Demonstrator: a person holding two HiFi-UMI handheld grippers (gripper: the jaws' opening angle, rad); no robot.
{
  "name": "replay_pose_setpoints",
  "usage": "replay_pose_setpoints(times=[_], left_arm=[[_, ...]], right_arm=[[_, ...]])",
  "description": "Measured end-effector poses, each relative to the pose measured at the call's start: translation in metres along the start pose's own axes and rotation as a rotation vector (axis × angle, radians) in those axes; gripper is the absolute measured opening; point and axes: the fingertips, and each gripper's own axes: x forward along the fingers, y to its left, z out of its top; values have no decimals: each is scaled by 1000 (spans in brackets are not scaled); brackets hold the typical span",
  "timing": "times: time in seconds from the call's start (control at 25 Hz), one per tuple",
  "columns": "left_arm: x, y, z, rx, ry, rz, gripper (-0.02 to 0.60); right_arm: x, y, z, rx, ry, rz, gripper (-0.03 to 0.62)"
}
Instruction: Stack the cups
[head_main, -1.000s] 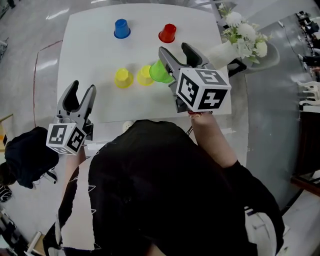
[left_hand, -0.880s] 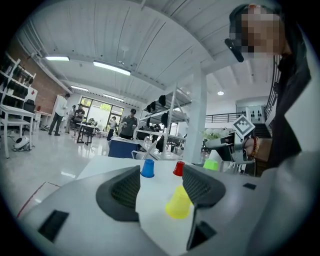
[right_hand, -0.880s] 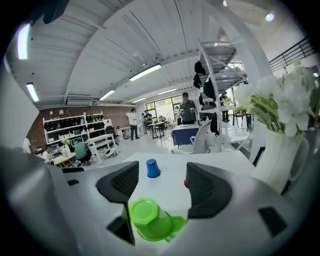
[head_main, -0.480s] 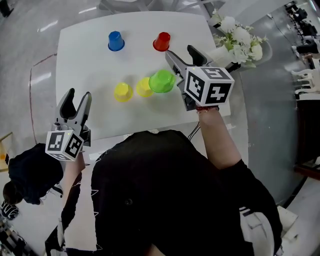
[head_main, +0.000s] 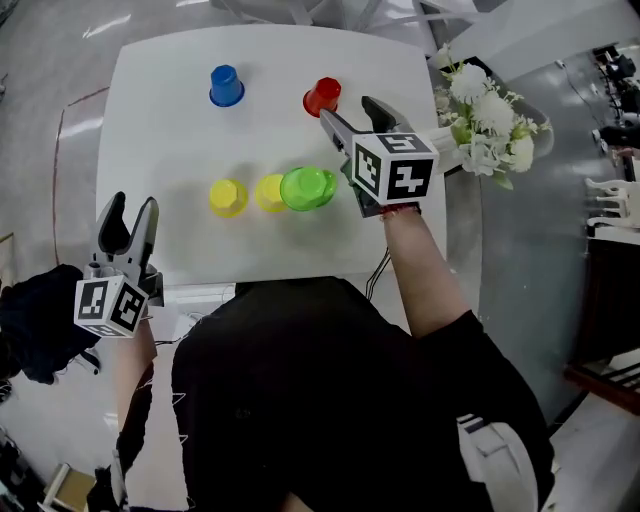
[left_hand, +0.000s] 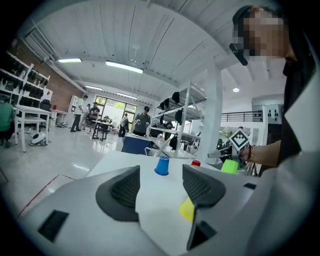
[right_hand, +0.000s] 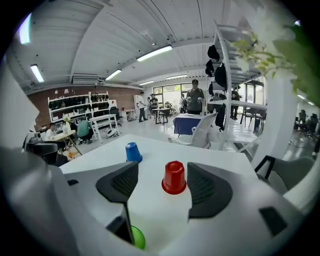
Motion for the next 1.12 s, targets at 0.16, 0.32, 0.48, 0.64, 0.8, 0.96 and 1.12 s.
replay_pose_setpoints(times=[0.16,0.32,0.48,0.64,0.8,0.96,1.12], left_arm=[[-6,-1,-5,-4,14,68,278],[-10,-2,-10,-24,23,120,282],[-15,-3,-10,-25,28,160,284],[-20,-2,-10,-19,31,196,284],[-25,-3,-12,-20,39,227,285],[-26,-5,-11,-20,35,245,285],[-29,-5,-11,-20,34,258,285]], right_arm=[[24,-11,-2,-2,14,30,308],[46,-16,-5,-3,21,46,308],[65,-19,-10,-6,33,54,308],[79,-21,-15,-20,45,58,301],[90,-21,-19,-34,51,65,290],[96,-21,-23,-42,57,68,276],[100,-21,-22,-56,48,59,249]])
